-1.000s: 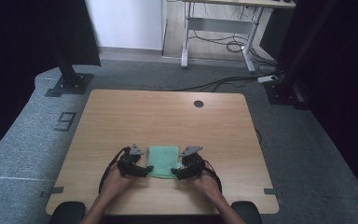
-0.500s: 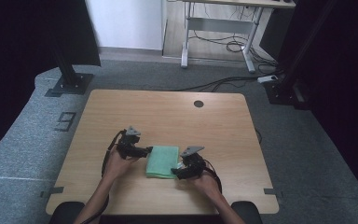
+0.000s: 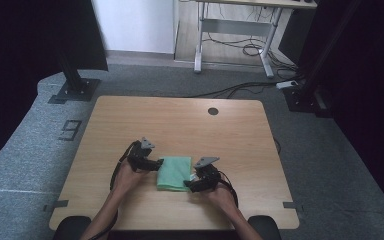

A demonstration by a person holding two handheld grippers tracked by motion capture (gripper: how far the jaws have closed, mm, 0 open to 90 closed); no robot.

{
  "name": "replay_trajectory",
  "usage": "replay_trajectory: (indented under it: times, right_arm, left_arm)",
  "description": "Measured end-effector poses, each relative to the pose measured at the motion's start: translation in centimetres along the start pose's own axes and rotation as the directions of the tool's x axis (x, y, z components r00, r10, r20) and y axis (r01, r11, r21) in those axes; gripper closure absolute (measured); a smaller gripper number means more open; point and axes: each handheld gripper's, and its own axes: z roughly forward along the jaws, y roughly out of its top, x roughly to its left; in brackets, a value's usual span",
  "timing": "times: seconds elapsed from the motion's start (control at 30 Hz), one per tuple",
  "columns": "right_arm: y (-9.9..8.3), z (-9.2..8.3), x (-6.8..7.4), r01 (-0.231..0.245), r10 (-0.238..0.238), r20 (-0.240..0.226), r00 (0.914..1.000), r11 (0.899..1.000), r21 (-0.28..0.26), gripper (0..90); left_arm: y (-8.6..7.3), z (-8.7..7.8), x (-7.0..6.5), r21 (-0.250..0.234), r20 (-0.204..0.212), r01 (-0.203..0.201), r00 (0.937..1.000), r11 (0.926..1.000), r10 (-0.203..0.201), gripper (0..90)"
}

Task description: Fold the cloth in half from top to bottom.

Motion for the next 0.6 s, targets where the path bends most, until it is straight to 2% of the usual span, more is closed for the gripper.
replay_trajectory:
  times: [0.13, 0.23, 0.37, 0.5, 0.6]
  right_arm:
    - [0.0, 0.0, 0.0, 0.0, 0.0, -0.001, 1.0, 1.0, -0.003, 25.7]
    - [0.0, 0.0, 0.0, 0.0, 0.0, 0.0, 1.0, 1.0, -0.003, 25.6]
    - [0.0, 0.0, -0.1, 0.004, -0.004, -0.004, 1.0, 1.0, -0.001, 25.1]
    - [0.1, 0.1, -0.4, 0.003, -0.003, 0.002, 1.0, 1.0, 0.001, 25.6]
    - [0.3, 0.2, -1.1, -0.01, 0.01, 0.013, 0.9999, 1.0, -0.005, 25.7]
  left_arm:
    - [-1.5, -1.2, -1.7, 0.01, 0.064, -0.013, 0.9978, 0.9999, 0.012, 16.4]
    - [-2.9, -1.5, -2.6, 0.039, 0.074, -0.029, 0.9969, 0.9988, 0.026, 15.3]
    - [-4.1, -1.1, -2.8, 0.062, 0.061, -0.019, 0.998, 0.9979, 0.015, 15.4]
    - [-3.6, -0.4, -2.6, 0.059, 0.043, -0.027, 0.9988, 0.9979, 0.024, 14.2]
    - [-3.1, 0.2, -2.2, 0.049, 0.031, -0.024, 0.9993, 0.9985, 0.022, 14.3]
